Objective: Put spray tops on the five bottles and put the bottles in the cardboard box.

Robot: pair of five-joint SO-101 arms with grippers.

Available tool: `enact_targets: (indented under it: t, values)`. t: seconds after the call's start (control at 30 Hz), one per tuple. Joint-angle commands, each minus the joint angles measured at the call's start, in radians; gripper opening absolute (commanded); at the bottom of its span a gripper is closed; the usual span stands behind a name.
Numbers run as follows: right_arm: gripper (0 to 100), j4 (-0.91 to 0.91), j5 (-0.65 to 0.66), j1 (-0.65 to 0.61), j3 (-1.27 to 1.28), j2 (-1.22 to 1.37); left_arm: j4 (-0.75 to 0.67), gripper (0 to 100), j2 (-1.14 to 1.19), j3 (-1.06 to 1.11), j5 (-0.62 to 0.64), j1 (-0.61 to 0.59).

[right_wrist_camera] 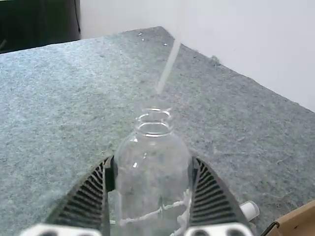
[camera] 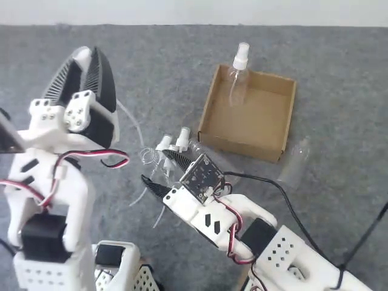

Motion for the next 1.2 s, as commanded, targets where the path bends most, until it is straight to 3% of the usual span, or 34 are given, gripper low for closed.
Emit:
enact_targets:
  t: [0.0,0.43,0.7,0.87,1.07,1.17]
  values:
    - [0.6,-0.024,-0.012,-0.004,-0.002,-0.039,0.051,1,-0.015,0.016,0.011,0.029]
    - [0.6,-0.024,-0.012,-0.001,-0.002,-0.041,0.063,1,-0.025,0.202,0.003,0.038]
    - [0.6,-0.035,-0.101,0.039,0.0,-0.047,0.175,1,-0.173,0.219,-0.255,0.12]
    - [0.6,-0.035,-0.103,0.038,0.003,-0.045,0.178,1,-0.183,0.277,-0.299,0.149]
    - [0.6,-0.035,-0.103,0.036,0.014,-0.048,0.18,14,-0.124,0.254,-0.304,0.141]
    - [0.6,-0.035,-0.103,0.036,0.014,-0.047,0.181,14,-0.115,0.205,-0.304,0.141]
